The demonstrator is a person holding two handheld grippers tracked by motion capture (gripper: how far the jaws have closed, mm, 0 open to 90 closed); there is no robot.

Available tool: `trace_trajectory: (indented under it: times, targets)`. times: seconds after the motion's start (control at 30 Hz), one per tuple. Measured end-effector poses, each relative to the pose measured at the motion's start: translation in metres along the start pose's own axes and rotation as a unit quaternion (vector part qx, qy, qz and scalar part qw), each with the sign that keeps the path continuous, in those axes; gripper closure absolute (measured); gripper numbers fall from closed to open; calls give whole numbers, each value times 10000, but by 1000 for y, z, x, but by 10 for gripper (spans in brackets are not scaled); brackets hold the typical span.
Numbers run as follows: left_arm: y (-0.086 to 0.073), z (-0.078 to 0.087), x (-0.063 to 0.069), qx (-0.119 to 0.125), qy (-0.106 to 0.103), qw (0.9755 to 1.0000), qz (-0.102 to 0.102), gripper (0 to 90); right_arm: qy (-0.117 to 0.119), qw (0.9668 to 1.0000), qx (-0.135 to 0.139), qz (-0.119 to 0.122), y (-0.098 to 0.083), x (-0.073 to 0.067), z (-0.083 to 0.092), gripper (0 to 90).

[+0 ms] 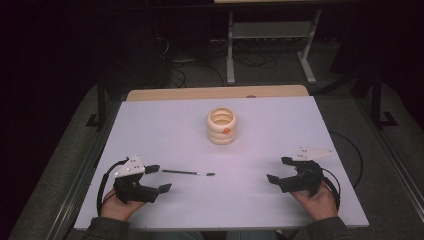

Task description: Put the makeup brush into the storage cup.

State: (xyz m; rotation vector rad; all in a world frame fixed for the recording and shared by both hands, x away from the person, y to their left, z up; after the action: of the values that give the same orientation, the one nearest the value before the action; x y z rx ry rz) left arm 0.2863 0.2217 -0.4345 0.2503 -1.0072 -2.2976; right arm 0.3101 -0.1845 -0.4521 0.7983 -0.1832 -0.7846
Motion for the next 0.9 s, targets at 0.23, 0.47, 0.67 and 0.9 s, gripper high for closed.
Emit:
trace_trajectory:
  times: [0.23,0.47,0.67,0.9]
  targets:
    - [0,-1,0,-34,6,10000,-42,222,11,10000,3,-33,0,1,0,140]
    - [3,-4,2,-82,22,9998,-159,222,9,10000,63,-25,0,1,4,141]
    - [12,-7,6,-96,-14,9998,-199,222,33,10000,-16,-28,1,3,2,141]
    - [19,-14,8,-387,2,9982,-451,234,47,10000,-32,-14,3,4,2,141]
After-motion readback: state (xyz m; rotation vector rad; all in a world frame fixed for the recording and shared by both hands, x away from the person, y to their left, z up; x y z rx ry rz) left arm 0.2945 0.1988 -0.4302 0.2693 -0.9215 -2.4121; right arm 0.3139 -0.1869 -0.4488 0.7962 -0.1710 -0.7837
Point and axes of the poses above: each handheld gripper's, and its own axes: z roughly backward along the jaws, y roughly out of its top, x roughly to its right, the point moved 6 cm from there along -z, roughly forward along the jaws, and after that the axes turned 8 degrees about -x, right-handed, at the moved point
